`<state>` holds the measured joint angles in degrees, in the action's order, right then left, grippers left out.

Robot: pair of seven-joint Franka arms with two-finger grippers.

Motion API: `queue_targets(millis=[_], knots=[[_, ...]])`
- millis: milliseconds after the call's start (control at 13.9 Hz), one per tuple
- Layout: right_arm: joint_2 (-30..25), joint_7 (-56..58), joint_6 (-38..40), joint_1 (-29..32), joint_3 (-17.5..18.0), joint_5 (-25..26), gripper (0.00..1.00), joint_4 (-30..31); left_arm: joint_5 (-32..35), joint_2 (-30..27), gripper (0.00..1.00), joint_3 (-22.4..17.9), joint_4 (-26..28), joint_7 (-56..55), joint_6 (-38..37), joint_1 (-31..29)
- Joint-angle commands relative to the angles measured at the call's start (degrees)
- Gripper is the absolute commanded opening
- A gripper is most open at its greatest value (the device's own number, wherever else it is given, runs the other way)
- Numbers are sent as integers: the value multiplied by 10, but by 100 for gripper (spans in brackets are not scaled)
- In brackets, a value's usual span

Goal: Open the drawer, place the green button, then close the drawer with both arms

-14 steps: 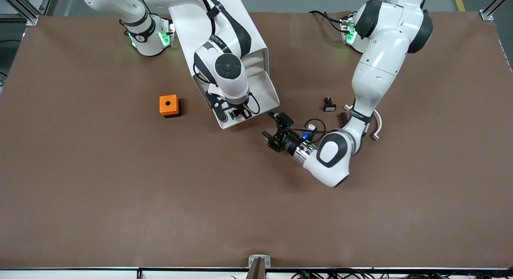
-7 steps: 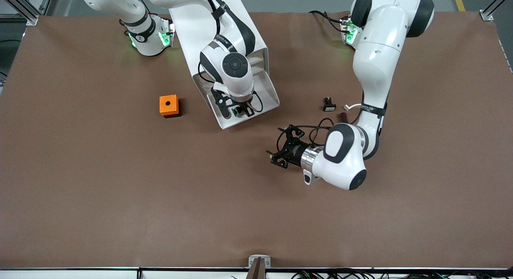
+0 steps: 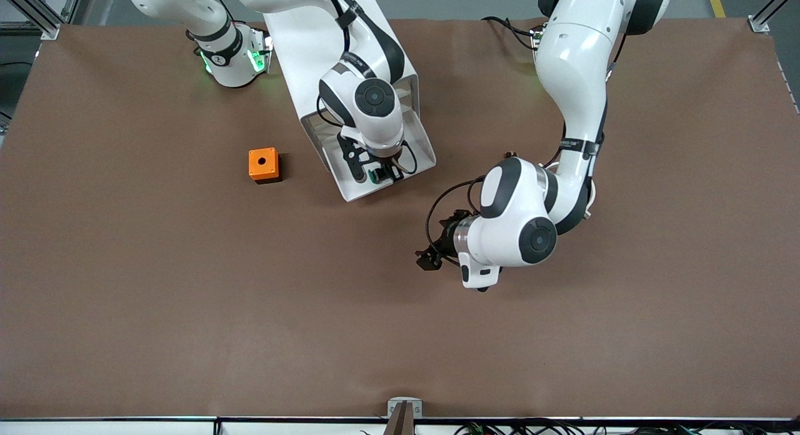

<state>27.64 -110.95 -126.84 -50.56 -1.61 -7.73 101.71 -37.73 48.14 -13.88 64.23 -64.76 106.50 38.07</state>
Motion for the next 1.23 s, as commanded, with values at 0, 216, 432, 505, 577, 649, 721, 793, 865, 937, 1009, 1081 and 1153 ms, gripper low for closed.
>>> queue_targets(millis=[0, 216, 432, 505, 577, 649, 721, 793, 865, 937, 1009, 1081, 1153], knots=[[7, -7, 23, -8, -6, -3, 100, -31, 69, -20, 100, -10, 13, 13, 29, 29], [6, 77, 92, 18, -8, -4, 100, -84, 146, -21, 100, -11, 14, 8, 50, 53], [0, 271, 210, 69, -10, 1, 100, -153, 175, -20, 100, -11, 14, 4, 51, 63], [-4, 324, 235, 91, -11, 2, 100, -169, 181, -20, 100, -11, 14, 4, 51, 67], [-8, 381, 259, 123, -11, 3, 100, -184, 183, -20, 100, -11, 14, 3, 51, 68], [-21, 457, 282, 149, -11, 19, 100, -188, 184, -20, 100, -11, 14, 3, 51, 68], [-32, 523, 299, 179, -12, 34, 100, -190, 184, -20, 100, -11, 14, 3, 51, 68], [-44, 585, 315, 217, -12, 38, 100, -190, 187, -20, 100, -11, 14, 3, 52, 70], [-57, 651, 326, 252, -11, 38, 100, -190, 200, -19, 100, -11, 14, 2, 53, 76], [-72, 728, 337, 292, -11, 38, 100, -189, 218, -18, 100, -9, 15, -5, 54, 82], [-84, 798, 352, 328, -11, 38, 100, -189, 235, -16, 100, -8, 17, -12, 57, 91], [-94, 843, 359, 354, -12, 41, 100, -189, 244, -15, 100, -7, 25, -15, 76, 102], [-105, 891, 365, 386, -11, 48, 100, -188, 245, -10, 100, -7, 27, -16, 93, 115]])
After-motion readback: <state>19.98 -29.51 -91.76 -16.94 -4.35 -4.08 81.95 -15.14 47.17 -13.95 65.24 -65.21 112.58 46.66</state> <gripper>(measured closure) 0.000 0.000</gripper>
